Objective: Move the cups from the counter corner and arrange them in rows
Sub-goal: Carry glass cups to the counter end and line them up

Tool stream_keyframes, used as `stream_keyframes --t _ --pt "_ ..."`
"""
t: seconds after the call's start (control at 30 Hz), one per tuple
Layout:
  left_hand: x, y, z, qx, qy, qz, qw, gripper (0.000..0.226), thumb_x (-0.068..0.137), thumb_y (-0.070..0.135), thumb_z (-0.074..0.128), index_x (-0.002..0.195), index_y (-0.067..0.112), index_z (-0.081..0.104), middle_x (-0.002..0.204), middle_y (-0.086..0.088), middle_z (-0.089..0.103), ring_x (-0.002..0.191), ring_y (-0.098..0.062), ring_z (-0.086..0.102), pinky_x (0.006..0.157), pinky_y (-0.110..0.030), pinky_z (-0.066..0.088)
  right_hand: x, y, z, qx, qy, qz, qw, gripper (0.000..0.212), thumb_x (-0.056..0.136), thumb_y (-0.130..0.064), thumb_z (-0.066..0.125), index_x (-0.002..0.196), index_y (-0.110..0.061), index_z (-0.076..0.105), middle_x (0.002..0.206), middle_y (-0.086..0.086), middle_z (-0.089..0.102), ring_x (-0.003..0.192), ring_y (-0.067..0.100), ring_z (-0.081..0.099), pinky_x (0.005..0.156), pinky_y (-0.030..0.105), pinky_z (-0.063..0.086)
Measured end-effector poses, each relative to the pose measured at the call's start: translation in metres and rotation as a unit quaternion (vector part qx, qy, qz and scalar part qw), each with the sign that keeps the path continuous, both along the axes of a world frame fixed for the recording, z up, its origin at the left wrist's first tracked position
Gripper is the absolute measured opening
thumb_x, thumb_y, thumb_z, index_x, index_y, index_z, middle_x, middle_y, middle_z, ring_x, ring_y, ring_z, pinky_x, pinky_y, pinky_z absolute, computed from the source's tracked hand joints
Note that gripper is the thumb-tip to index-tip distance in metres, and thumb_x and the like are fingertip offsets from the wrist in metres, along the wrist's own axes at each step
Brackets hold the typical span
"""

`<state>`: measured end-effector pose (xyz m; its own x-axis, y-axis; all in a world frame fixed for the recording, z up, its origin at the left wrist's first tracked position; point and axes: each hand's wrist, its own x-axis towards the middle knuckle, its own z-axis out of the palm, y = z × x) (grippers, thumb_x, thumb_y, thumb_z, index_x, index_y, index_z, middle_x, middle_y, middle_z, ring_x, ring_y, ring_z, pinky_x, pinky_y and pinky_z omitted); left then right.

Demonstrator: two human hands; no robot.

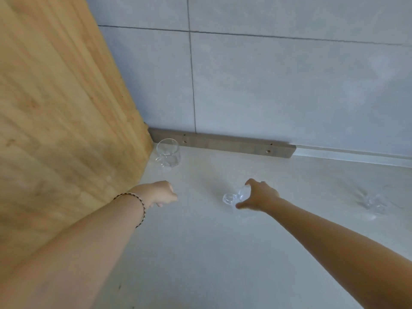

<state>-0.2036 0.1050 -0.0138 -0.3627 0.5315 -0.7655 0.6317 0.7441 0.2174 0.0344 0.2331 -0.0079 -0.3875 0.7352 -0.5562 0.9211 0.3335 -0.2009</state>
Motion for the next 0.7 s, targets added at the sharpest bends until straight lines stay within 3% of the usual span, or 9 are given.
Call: stream_keyframes --t 0.23,0.37,0.5,0.63,0.7 --pt "-0.041 0.022 -0.019 0.003 -0.014 -0.040 0.999 0.013 0.086 0.023 0.043 0.080 0.013 0.048 0.068 -0.005 0.052 0.066 -0.023 0.045 0.053 -0.022 0.030 -0.124 0.018 -0.016 0.021 0.048 -0.101 0.994 0.077 0.071 -0.050 0.070 0.134 -0.018 0.039 0.130 0.012 0.046 0.116 0.027 0.053 0.083 0.030 0.046" --pt "-0.054 0.029 -0.033 0.005 -0.020 -0.061 0.998 0.026 0.086 0.018 0.041 0.061 0.013 0.038 0.056 -0.003 0.040 0.048 -0.018 0.033 0.049 -0.022 0.025 -0.164 0.026 -0.029 0.035 0.049 -0.149 0.987 0.078 0.074 -0.060 0.062 0.133 -0.014 0.039 0.128 0.015 0.044 0.112 0.030 0.055 0.091 0.032 0.047" --pt "-0.062 0.031 -0.043 0.018 -0.027 -0.089 0.995 0.032 0.084 0.015 0.042 0.055 0.014 0.029 0.054 -0.002 0.027 0.048 -0.018 0.023 0.050 -0.025 0.016 -0.183 0.031 -0.031 0.076 0.058 -0.172 0.980 0.081 0.078 -0.067 0.054 0.134 -0.009 0.039 0.130 0.018 0.043 0.118 0.033 0.048 0.096 0.035 0.045" --pt "-0.061 0.032 -0.043 0.018 -0.034 -0.086 0.996 0.014 0.088 0.018 0.042 0.077 0.011 0.044 0.057 -0.001 0.031 0.050 -0.017 0.026 0.050 -0.025 0.019 -0.185 0.034 -0.030 0.018 0.123 -0.227 0.966 0.079 0.081 -0.057 0.061 0.137 -0.007 0.035 0.135 0.017 0.038 0.119 0.034 0.049 0.092 0.038 0.048" --pt "-0.058 0.031 -0.040 0.019 -0.039 -0.087 0.995 0.017 0.090 0.018 0.042 0.074 0.012 0.042 0.056 0.000 0.027 0.048 -0.016 0.022 0.049 -0.025 0.017 -0.176 0.032 -0.031 -0.033 0.172 -0.257 0.950 0.078 0.082 -0.049 0.063 0.139 -0.004 0.032 0.136 0.017 0.038 0.113 0.032 0.057 0.091 0.039 0.050"
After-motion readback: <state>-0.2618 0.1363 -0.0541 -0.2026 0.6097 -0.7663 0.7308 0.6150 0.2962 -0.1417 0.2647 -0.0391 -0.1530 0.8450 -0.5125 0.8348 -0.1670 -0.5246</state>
